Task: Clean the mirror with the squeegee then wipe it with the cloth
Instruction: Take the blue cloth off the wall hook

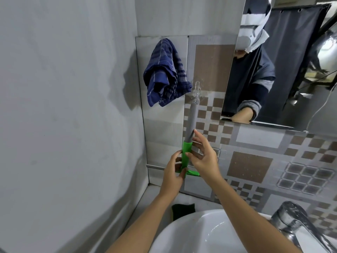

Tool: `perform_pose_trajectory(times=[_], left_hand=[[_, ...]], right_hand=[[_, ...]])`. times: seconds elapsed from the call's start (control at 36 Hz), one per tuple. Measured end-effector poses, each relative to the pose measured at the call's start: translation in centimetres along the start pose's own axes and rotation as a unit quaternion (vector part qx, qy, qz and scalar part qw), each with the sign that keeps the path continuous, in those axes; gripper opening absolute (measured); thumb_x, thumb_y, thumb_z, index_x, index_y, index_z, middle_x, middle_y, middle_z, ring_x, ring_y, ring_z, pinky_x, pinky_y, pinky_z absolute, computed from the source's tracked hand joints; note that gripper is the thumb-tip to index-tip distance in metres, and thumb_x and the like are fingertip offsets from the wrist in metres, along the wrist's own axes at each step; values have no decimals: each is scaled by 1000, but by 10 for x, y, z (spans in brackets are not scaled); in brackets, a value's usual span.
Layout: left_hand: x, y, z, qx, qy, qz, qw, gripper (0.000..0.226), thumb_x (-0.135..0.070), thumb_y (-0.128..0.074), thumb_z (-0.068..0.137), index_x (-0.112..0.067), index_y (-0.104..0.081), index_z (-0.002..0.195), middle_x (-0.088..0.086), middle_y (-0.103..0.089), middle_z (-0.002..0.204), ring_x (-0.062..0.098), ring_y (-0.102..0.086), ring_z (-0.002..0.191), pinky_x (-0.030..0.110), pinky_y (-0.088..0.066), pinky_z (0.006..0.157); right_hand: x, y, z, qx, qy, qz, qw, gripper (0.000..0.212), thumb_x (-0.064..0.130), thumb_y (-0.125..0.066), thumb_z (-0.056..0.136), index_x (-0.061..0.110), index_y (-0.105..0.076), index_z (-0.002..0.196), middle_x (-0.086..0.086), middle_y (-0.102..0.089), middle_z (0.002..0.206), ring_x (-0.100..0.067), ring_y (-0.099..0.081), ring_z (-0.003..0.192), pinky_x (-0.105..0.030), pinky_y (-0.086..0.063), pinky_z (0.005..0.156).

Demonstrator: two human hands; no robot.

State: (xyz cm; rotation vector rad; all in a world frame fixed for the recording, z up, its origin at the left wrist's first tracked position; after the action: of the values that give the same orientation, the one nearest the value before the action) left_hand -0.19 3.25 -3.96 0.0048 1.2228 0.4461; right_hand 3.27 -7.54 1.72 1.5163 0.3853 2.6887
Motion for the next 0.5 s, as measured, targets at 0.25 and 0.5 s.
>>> perform_pose_trajectory(times=[0.25,0.5], left_hand=[[-1,5,0,11,-17,-15,1000,50,-6,-60,87,-32,-42,126,-6,-58,114,10,-59,104,23,-54,84],[-47,51,14,-128,-149,43,980,35,-14,-53,93,-24,-46,125,-2,-54,117,2,-50,108,15,-42,93]], right_hand=[[1,0,0,0,18,-37,999,70,-6,-64,80,24,-37,137,1,-51,127,-9,-51,116,-15,-49,91],[48,17,11,-60,104,-65,991,48,4,-59,87,16,-47,132,3,-51,120,0,-52,106,-12,-44,94]])
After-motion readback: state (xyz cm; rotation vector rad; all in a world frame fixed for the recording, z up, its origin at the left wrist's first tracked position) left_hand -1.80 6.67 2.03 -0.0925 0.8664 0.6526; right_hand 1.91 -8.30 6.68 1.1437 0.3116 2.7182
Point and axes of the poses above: each hand's wrist, its own z-axis towards the middle knuckle, its own y-axis out of the back of the hand, x = y × z, the point moved 1 cm from there along z, towards the middle knuckle
